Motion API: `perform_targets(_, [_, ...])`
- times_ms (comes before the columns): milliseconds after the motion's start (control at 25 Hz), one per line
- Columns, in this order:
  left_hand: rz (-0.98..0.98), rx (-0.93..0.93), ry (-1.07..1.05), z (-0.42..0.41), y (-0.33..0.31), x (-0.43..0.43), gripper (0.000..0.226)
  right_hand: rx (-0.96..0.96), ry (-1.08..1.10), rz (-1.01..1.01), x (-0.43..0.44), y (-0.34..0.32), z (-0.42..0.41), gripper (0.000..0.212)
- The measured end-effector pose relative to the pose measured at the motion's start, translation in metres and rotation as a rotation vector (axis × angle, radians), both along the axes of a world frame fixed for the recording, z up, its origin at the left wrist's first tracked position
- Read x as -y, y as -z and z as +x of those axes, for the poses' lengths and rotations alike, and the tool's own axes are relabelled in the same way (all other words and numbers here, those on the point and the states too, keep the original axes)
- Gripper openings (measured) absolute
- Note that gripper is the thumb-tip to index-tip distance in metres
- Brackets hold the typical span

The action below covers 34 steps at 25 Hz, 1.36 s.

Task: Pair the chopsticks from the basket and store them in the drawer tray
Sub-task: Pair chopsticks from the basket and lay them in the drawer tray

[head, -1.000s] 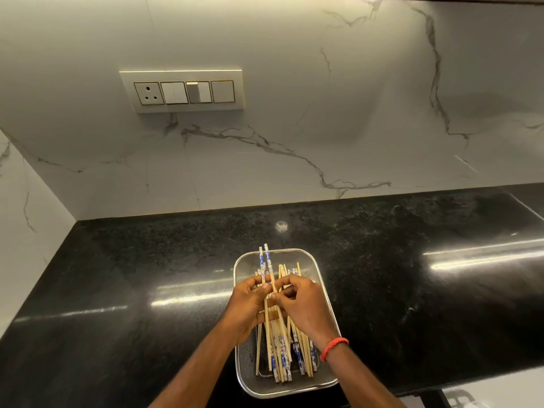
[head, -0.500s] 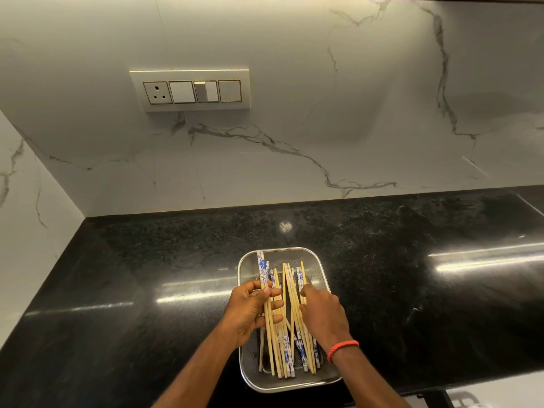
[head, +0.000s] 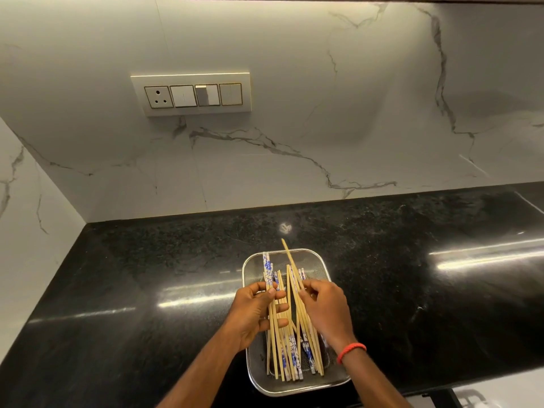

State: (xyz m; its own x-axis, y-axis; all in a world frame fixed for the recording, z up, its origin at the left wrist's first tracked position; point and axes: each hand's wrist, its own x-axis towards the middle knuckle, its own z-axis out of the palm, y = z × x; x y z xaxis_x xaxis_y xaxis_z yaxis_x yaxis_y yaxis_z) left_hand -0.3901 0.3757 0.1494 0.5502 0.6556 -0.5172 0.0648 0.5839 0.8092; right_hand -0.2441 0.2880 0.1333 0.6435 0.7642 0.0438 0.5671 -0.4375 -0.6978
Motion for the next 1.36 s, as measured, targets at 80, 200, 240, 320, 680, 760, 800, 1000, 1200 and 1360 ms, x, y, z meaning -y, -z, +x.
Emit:
perform_targets(80, [-0.026, 0.028, 0.023, -0.001, -0.001, -0.003, 0.021, -0.255, 0.027, 0.209, -0.005, -0.021, -0.006, 0.013])
perform_targets(200, [-0.079, 0.070, 0.066, -0.002, -0.004, -0.007, 0.021, -0.305, -0.147, 0.199, -0.005, -0.040, -0.018, 0.015])
perform_targets(240, [-0.092, 0.085, 0.077, -0.003, -0.005, -0.009, 0.021, -0.265, -0.206, 0.142, -0.003, -0.041, -0.025, 0.016])
perform_targets(320, [-0.095, 0.105, 0.085, -0.005, -0.005, -0.015, 0.021, -0.236, -0.243, 0.084, 0.000, -0.038, -0.037, 0.018])
perform_targets(680, [-0.060, 0.065, 0.202, -0.014, 0.008, -0.019, 0.022, -0.135, 0.006, 0.026, 0.006, -0.018, -0.074, 0.012])
perform_targets(760, [-0.046, 0.061, 0.236, -0.014, 0.009, -0.016, 0.023, -0.191, 0.026, 0.026, 0.012, -0.016, -0.077, 0.019])
perform_targets(800, [-0.048, 0.057, 0.250, -0.014, 0.008, -0.014, 0.021, -0.235, 0.032, 0.021, 0.015, -0.015, -0.077, 0.024])
perform_targets(1000, [-0.058, 0.059, 0.353, -0.007, 0.005, -0.006, 0.020, -0.499, 0.148, 0.110, 0.030, -0.025, -0.074, 0.029])
perform_targets(1200, [-0.036, 0.062, 0.473, 0.007, 0.007, 0.015, 0.022, -0.557, 0.264, 0.196, 0.056, -0.026, -0.072, 0.031])
perform_targets(1360, [-0.041, 0.076, 0.551, 0.018, 0.005, 0.035, 0.023, -0.585, 0.323, 0.245, 0.077, -0.020, -0.066, 0.041])
